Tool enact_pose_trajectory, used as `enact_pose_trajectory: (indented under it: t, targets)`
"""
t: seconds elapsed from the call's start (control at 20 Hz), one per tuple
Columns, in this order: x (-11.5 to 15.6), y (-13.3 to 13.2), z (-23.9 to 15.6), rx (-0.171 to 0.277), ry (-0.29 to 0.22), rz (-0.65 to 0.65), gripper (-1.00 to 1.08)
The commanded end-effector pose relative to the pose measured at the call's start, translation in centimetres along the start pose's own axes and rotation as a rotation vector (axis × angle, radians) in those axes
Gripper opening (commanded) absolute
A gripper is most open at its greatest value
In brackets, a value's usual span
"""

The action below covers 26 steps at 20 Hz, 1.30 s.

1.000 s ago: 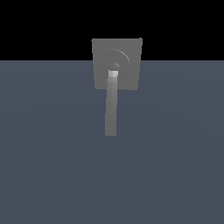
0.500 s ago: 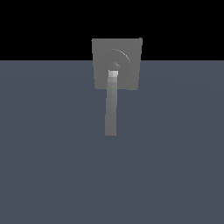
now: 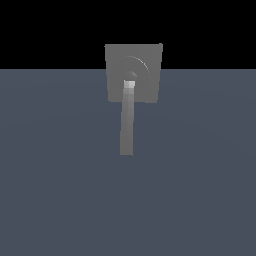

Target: Turn on the faucet by rotating a designated handle.

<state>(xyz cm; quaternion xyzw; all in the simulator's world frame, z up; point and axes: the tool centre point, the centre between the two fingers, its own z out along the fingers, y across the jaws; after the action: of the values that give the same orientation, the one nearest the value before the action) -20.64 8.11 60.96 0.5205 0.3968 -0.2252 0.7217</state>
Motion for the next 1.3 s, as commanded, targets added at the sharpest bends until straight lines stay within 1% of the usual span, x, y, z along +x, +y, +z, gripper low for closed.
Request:
enact_pose_trajectory:
  t: [0.0,0.3,0.6,0.95,1.25]
  targets:
    - [0.7,1.2,-1.4,-0.081,-0.078,-0.120,-1.00]
    - [3.9,3.5,-4.8,-0.244,-0.272,-0.431,-1.00]
    - [8.8,4.9,-7.8,-0.374,-0.478,-0.768,-1.00]
    - [16.7,4.8,-10.2,-0.488,-0.725,-1.188,-1.00]
    - [24.6,2.8,-10.8,-0.562,-0.940,-1.566,-1.00]
